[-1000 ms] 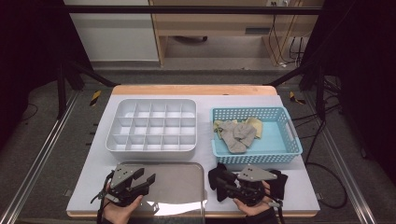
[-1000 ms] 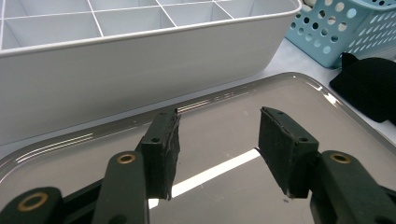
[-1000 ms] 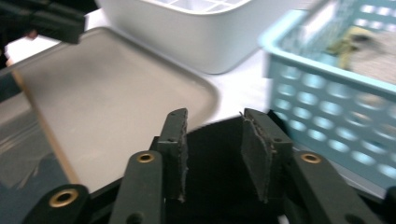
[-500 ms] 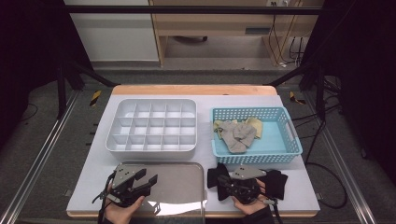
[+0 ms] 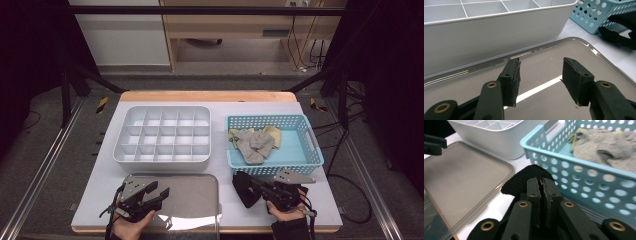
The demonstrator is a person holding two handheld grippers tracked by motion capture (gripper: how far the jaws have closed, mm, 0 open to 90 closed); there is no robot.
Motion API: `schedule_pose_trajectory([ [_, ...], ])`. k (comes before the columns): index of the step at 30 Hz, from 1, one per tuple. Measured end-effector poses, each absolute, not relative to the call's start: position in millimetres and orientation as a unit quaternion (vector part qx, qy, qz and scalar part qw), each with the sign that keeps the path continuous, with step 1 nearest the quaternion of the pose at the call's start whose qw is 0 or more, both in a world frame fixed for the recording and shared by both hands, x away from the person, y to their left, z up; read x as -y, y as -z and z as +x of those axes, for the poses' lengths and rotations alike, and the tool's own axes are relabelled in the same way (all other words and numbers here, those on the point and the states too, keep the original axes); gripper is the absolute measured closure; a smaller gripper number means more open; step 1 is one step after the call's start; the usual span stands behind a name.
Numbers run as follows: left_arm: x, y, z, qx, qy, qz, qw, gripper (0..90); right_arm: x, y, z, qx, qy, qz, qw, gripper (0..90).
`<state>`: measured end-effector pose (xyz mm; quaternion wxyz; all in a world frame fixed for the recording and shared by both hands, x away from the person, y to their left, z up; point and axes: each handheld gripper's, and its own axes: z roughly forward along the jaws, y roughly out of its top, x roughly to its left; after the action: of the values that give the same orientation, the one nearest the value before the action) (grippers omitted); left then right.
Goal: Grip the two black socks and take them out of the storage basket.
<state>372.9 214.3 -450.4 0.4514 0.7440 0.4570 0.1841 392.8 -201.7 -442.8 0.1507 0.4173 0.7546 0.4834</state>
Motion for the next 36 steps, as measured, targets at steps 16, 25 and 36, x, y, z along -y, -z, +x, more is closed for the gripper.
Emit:
schedule_pose_trajectory([
  [16, -206, 449, 369, -0.432, -0.161, 0.753, 0.469, 47.4, 124, 434, 391, -0.796, -0.517, 0.302, 0.09, 84.7],
  [25, -203, 450, 369, -0.432, -0.157, 0.757, 0.464, 51.0, 86, 468, 387, -0.843, -0.451, 0.285, 0.069, 83.8],
  [36, -190, 452, 368, -0.424, -0.143, 0.772, 0.452, 51.2, 138, 446, 398, -0.796, -0.486, 0.34, 0.123, 72.3],
])
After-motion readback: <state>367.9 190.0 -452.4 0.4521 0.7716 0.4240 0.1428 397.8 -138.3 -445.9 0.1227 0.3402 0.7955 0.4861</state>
